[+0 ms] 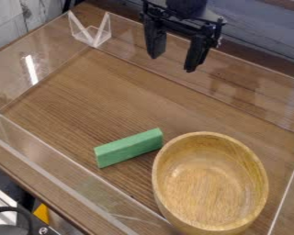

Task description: Put the green block in the brown bowl

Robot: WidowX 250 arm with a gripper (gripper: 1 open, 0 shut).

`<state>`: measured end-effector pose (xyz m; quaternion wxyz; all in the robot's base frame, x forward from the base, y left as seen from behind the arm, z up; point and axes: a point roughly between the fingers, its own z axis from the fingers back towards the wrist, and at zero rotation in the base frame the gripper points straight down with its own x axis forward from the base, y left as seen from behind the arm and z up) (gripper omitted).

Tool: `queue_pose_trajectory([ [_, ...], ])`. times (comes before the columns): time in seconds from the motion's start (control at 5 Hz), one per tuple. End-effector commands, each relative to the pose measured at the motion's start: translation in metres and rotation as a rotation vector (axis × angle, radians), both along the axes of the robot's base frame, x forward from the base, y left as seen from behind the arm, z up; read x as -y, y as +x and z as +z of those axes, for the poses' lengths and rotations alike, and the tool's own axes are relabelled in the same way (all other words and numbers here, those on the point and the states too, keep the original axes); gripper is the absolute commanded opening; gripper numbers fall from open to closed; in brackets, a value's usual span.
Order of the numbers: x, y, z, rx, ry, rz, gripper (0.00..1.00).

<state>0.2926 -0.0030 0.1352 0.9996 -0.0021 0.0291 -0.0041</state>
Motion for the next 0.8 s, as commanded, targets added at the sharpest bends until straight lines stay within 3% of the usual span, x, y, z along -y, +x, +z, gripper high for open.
queue_pose_trajectory([
  [0.0, -0.003, -0.010, -0.006, -0.012, -0.003, -0.075, 1.00],
  [0.2, -0.011, -0.035, -0.025, -0.051, -0.010, -0.229, 1.00],
  [0.4, -0.019, -0.056, -0.042, -0.048, 0.002, -0.430, 1.00],
  [0.6, -0.024, -0.067, -0.054, -0.031, 0.020, -0.522, 1.00],
])
